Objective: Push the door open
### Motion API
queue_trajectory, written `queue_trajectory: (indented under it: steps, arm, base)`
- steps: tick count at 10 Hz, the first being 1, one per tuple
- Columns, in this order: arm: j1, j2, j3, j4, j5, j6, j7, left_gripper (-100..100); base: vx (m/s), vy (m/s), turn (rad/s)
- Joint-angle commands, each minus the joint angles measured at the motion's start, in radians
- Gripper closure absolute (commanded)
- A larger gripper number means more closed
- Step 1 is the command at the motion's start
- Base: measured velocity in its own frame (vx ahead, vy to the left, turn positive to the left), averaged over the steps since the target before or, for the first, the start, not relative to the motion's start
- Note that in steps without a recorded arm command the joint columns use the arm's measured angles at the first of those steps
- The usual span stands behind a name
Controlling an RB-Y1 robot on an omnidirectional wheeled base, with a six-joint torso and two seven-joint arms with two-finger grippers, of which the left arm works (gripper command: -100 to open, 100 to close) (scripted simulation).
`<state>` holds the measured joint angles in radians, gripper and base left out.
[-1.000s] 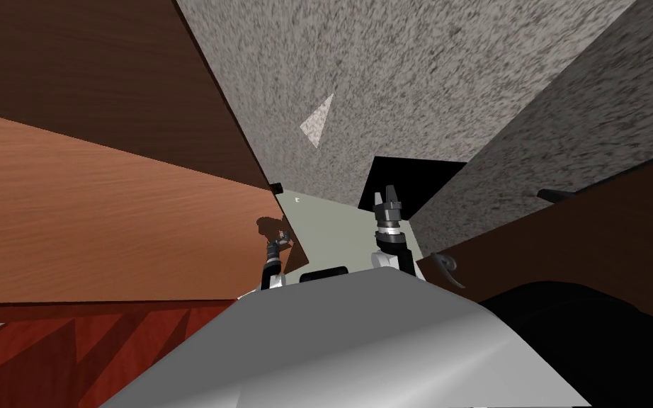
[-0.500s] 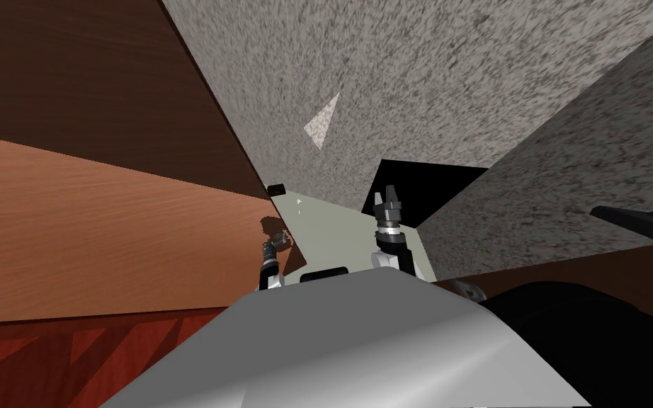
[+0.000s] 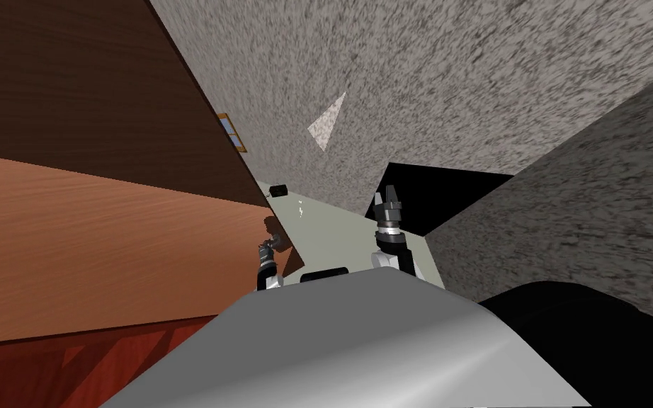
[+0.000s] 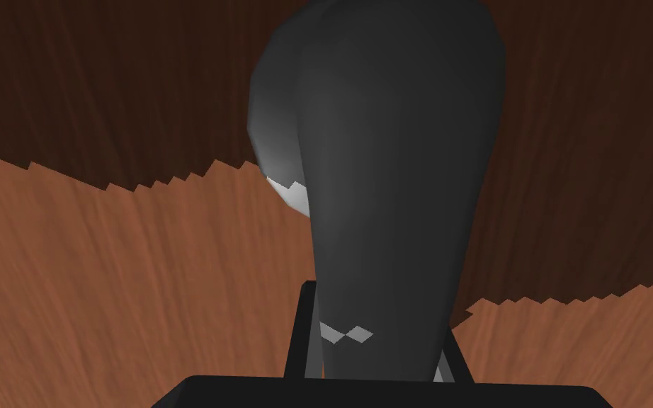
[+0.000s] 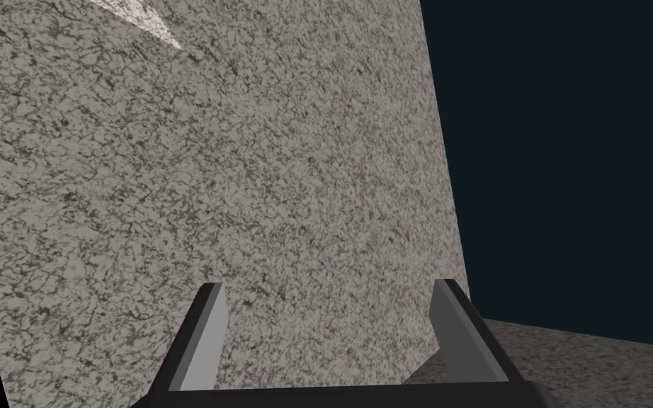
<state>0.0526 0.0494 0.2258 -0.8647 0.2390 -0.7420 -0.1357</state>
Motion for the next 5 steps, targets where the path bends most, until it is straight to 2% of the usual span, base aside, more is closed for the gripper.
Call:
queue_trajectory:
  steps: [1,2,3,5]
  arm:
    - [-0.011,-0.015,0.007,0.0,0.004,-0.003,-0.004,100]
    - [-0.003,-0.003,0.01,0.002,0.004,-0.003,-0.002,100]
    - [-0.002,0.005,0.029,0.002,0.015,-0.005,-0.007,100]
    - [-0.002,0.009,0.046,0.001,0.026,-0.006,-0.013,100]
  base:
    - [0.153,-0.045,0.056]
    - [0.064,-0.008,0.047]
    - [0.149,-0.011,0.053]
    - [0.206,-0.014,0.044]
